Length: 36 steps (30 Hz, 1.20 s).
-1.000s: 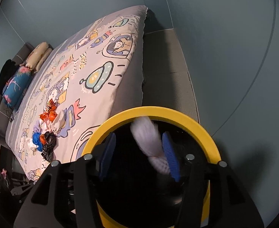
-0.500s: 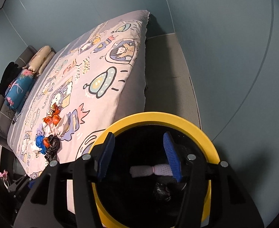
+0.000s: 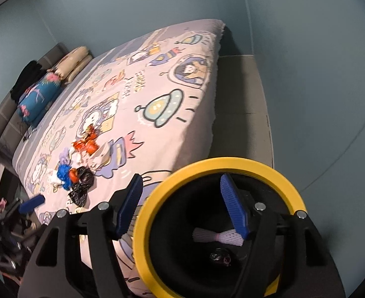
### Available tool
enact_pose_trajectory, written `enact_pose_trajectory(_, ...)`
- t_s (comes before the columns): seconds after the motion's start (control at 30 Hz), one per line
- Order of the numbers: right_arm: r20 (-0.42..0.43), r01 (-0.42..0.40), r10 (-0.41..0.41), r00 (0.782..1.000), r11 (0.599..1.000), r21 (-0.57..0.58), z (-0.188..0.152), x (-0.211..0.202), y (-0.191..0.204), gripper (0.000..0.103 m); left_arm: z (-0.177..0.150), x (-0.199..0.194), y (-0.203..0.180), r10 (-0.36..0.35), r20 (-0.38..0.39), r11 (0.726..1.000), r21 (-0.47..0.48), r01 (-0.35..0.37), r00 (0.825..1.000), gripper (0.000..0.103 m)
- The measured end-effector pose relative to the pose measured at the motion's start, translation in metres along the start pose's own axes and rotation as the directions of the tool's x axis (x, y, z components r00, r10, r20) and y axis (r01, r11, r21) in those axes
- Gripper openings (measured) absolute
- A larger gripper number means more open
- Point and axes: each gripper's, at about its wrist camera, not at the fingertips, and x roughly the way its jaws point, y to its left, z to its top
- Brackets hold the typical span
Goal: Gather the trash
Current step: 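Open the left tool over the bin while the right tool releases the foam net, then move both open tools back over the trash pile on the bed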
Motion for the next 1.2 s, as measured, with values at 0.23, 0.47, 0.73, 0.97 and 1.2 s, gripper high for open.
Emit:
enact_pose_trajectory(0.23, -0.037, -0.036, 0.034, 0.999, 0.996, -0.081, 0.003, 0.016, 0.042, 0.063, -0.001, -0.017, 0.047, 0.083, 0.012, 0.993, -0.08, -0.082, 0.996, 0.093)
enact_pose_trajectory(0.47, -0.093, -0.084, 0.07, 0.993, 0.984, -0.155, 0.001, 0.04, 0.088, 0.063, -0.01, -0.031, 0.102, 0.165, 0.004, 0.971, -0.173, -0.162, 0.986, 0.093)
enact_pose_trajectory(0.73, -0.169, -0.133, 0.094, 0.981, 0.962, -0.239, -0.005, 0.074, 0.142, 0.063, -0.025, -0.039, 0.172, 0.251, -0.033, 0.925, -0.288, -0.25, 0.967, 0.093)
enact_pose_trajectory(0.97, -0.236, -0.183, 0.111, 0.965, 0.933, -0.309, -0.015, 0.106, 0.189, 0.063, -0.04, -0.042, 0.227, 0.315, -0.072, 0.874, -0.366, -0.319, 0.946, 0.093)
enact_pose_trajectory(1.2, -0.33, -0.272, 0.159, 0.931, 0.903, -0.332, -0.023, 0.144, 0.227, 0.063, -0.059, -0.039, 0.276, 0.337, -0.115, 0.821, -0.449, -0.351, 0.935, 0.093)
